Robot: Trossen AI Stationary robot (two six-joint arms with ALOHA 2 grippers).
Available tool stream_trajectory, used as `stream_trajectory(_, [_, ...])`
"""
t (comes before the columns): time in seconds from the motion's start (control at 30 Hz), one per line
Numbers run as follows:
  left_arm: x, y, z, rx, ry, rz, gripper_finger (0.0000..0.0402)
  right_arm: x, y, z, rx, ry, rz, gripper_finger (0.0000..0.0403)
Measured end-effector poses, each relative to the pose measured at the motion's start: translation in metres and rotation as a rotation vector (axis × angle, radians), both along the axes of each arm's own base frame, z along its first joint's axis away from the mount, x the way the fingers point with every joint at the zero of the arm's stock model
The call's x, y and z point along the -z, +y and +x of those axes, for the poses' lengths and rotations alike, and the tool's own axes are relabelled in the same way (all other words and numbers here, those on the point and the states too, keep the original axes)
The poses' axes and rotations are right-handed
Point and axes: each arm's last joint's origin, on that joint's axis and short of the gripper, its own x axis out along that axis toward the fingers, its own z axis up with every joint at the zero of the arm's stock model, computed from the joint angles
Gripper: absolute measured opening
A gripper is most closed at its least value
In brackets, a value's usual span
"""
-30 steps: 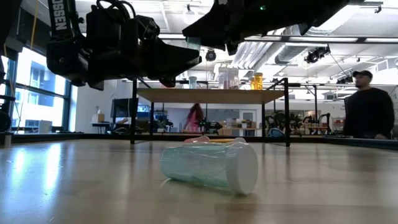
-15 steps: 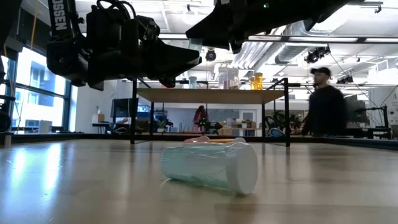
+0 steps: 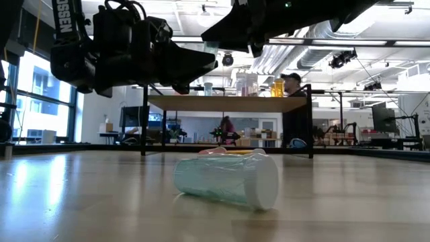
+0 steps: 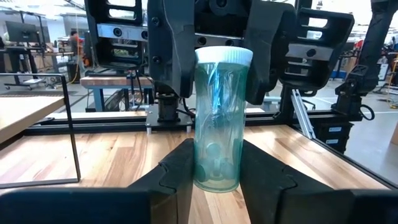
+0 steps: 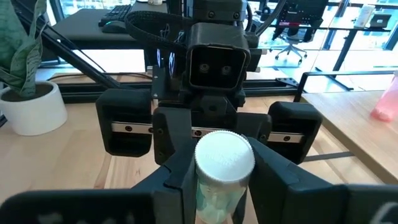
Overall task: Pick and place medicine bottles onto shelf by color
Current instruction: Put the right green pill bottle on the shelf aligned with the other green pill bottle
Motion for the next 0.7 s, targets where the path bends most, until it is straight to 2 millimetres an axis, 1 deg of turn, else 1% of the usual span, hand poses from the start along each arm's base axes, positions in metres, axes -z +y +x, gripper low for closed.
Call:
stream_trajectory(0.37, [0.0018,0.0002,0.0001,-0.006,0.019,-0.004,0.0141,0.0008,0.0002,-0.0003,0.000,0.004,0.002,0.0102])
stream_trajectory(0.53, [0.0071,0.0005,0.0002,-0.008,0.072,0.001,0.0180,0.0005,0.0028,-0.0006,0.000,0.001,0.001,0.0102])
stream_trajectory(0.7, [0.0073,0.0006,0.0002,-0.008,0.074,0.002,0.0219,0.0004,0.0029,-0.0009,0.022,0.000,-0.006,0.0101])
